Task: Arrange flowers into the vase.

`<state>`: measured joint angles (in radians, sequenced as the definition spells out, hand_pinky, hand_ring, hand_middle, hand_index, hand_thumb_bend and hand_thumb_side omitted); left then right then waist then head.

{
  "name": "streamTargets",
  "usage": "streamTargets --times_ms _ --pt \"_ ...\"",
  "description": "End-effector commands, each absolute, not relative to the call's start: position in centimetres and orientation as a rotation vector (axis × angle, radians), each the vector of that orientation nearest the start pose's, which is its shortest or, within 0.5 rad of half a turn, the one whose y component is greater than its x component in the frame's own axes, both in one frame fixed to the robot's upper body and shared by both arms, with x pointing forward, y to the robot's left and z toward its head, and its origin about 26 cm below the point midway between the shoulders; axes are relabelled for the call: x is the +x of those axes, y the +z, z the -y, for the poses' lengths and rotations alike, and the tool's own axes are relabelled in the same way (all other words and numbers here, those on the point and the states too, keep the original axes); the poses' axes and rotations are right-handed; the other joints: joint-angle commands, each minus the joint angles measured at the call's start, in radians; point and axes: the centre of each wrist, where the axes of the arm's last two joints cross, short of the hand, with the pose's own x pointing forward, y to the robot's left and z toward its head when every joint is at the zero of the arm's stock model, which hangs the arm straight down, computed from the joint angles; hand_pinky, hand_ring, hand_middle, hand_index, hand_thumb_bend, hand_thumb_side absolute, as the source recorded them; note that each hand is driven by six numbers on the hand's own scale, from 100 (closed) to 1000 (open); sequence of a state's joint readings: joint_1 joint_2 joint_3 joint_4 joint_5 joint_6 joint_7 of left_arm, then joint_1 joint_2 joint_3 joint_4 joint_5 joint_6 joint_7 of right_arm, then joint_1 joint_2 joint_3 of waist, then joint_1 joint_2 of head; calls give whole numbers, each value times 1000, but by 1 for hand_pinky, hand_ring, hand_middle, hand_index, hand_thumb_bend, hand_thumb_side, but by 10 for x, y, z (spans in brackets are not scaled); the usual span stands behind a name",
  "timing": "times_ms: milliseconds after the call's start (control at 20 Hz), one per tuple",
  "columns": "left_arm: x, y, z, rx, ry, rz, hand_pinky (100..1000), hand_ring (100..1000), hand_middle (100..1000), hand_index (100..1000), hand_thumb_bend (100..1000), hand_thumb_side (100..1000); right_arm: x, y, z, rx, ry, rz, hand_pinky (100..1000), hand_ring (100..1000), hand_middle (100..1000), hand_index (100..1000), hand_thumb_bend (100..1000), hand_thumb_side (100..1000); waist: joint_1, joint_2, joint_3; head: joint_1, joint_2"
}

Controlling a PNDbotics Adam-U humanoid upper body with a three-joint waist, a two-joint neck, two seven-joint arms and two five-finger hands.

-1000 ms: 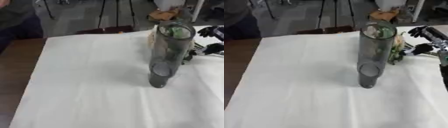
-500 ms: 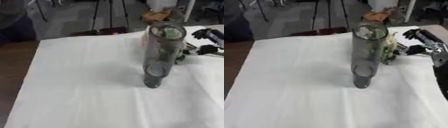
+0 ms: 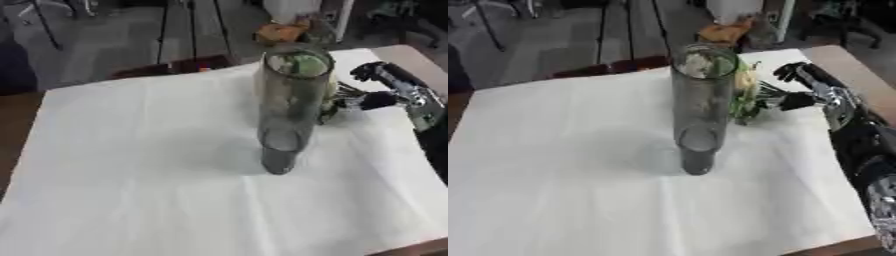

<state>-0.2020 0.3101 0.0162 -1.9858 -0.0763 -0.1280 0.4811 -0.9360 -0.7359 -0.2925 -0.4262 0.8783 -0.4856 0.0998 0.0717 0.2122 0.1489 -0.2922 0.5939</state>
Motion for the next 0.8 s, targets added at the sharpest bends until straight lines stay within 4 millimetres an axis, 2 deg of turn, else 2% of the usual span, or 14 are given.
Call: streamTargets --times_ms 50,200,550,600,800 --pt "290 177 -275 492 143 2385 703 673 659 835 510 967 417 186 523 -1080 882 1441 837 778 712 824 631 486 11 2 3 -3 -11" --pt "290 178 -275 492 142 2386 703 673 659 835 509 967 417 185 523 -1095 876 1446 839 780 714 824 545 441 11 4 7 -3 -11" --pt "290 178 -275 492 142 2387 703 673 659 835 509 967 416 183 523 -1110 874 1446 839 780 714 824 545 441 12 5 8 -3 -12" --pt "290 178 -275 492 143 2387 704 674 658 835 510 967 416 182 524 -1112 873 1445 847 790 721 828 502 391 12 6 9 -4 -12" --pt "290 178 -274 489 145 2386 704 674 658 835 510 967 415 182 525 -1137 863 1436 847 790 721 828 502 391 15 10 19 -6 -14"
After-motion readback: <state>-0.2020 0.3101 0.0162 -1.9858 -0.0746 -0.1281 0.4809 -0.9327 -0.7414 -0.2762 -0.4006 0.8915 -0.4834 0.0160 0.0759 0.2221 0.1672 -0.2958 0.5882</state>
